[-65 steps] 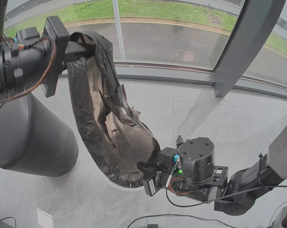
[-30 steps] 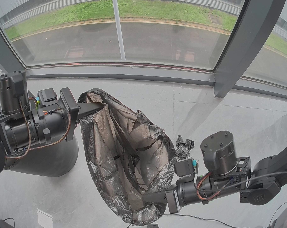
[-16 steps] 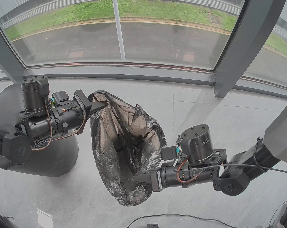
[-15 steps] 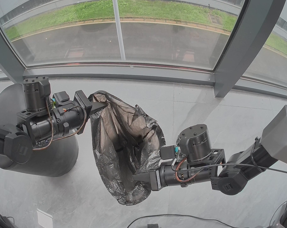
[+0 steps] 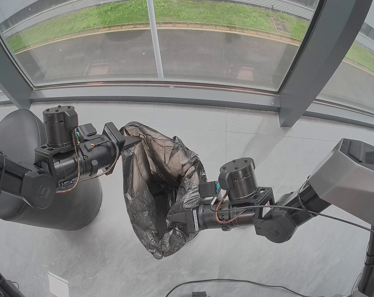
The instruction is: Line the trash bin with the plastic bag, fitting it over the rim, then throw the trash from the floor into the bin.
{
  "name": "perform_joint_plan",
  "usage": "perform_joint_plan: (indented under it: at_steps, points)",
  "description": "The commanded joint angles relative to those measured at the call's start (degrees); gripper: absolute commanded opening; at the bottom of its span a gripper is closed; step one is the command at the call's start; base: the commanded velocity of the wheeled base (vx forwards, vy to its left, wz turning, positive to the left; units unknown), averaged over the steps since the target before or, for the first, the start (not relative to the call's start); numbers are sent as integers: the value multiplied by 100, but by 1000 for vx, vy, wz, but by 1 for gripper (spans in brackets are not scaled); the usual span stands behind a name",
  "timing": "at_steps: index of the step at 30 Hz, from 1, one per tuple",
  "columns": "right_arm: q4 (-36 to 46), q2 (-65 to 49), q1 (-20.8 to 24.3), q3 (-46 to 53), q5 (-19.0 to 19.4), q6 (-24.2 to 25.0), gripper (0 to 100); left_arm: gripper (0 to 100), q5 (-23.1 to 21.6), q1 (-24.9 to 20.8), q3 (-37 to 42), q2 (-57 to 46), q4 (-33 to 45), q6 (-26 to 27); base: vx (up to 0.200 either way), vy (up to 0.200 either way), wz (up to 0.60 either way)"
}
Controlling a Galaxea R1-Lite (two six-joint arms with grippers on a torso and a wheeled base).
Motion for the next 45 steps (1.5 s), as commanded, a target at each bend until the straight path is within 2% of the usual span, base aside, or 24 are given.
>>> perform_joint_plan:
  at_steps: [1, 11, 20, 22, 26, 28, 32, 41, 44, 45]
  points:
    - [16, 297, -73, -270, -21, -69, 0, 0, 10, 103, -99, 167, -9, -2, 0, 0, 0]
    - [52, 710, -204, -683, -21, -218, 0, 0, 10, 261, -406, 641, -9, 16, 0, 0, 0]
    - [52, 718, -231, -401, -65, -227, 0, 0, 18, 261, -362, 782, -9, 7, 0, 0, 0]
    - [-19, 657, -231, -147, -232, -227, 0, 0, 18, 261, -222, 782, -9, -2, 0, 0, 0]
    - [-326, 666, -178, 284, -856, -227, 0, 0, 27, 261, 42, 782, -9, 7, 0, 0, 0]
    - [-942, 718, -178, 618, -1023, -218, 0, 0, 36, 279, 200, 782, -9, 24, 0, 0, 0]
    - [-1671, 718, -169, 1075, -1049, -218, 0, 0, 54, 288, 411, 800, -9, 42, 0, 0, 0]
    - [-1785, 534, -160, 1427, -1067, -253, 0, 0, 159, 270, 605, 887, 9, 59, 0, 0, 0]
    - [-1785, 340, -160, 1550, -1075, -262, 0, 0, 431, 279, 640, 914, 44, 218, 0, 0, 0]
    - [-1785, 235, -160, 1585, -1075, -262, 0, 0, 581, 279, 657, 949, 26, 490, 0, 0, 0]
